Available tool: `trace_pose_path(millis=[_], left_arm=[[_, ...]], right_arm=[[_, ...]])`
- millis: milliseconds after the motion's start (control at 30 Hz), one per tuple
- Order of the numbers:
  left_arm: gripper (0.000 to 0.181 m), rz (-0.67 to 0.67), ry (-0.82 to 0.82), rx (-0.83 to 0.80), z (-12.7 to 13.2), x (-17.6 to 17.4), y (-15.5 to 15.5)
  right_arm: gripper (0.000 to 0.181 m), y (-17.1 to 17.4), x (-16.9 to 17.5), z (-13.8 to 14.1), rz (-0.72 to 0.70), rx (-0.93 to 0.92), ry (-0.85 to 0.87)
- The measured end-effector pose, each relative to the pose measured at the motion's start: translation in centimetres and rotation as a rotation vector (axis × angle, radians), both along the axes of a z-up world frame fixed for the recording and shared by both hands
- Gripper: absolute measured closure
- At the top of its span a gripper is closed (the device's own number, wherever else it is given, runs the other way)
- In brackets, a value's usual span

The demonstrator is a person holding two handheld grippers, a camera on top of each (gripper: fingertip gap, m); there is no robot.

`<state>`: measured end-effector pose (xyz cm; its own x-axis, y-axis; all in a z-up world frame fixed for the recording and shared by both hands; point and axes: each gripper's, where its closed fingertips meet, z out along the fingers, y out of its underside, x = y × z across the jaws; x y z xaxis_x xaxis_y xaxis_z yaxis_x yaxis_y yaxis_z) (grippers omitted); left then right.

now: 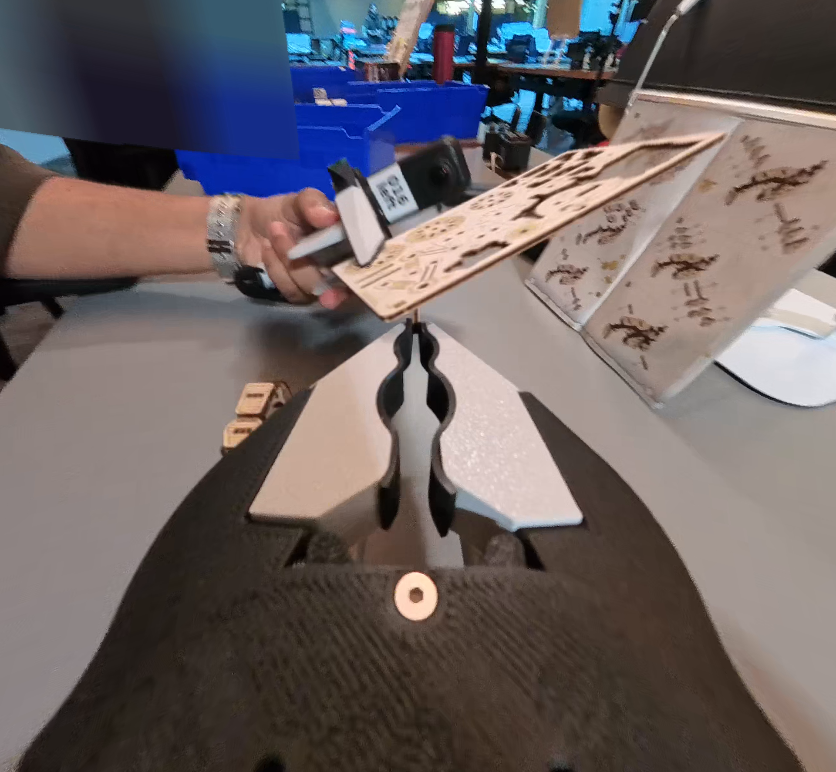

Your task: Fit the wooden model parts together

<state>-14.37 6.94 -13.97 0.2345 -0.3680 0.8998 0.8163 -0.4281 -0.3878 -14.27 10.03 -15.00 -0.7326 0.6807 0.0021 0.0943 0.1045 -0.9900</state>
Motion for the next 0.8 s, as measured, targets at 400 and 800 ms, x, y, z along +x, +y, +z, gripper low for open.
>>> trace_pose_path(millis=[400,800], left_arm=[[0.181,0.139,0.131,-0.413,-7.1,-0.6,-4.9],[0.139,0.165,0.3,-0.615,-8.3,-2.3,-7.9]], right_arm=[[0.181,1.1,2.2,-4.1,-0.14,0.403,-0.046],[0.181,0.5,4.1,-3.7,-0.171,0.577,0.134]])
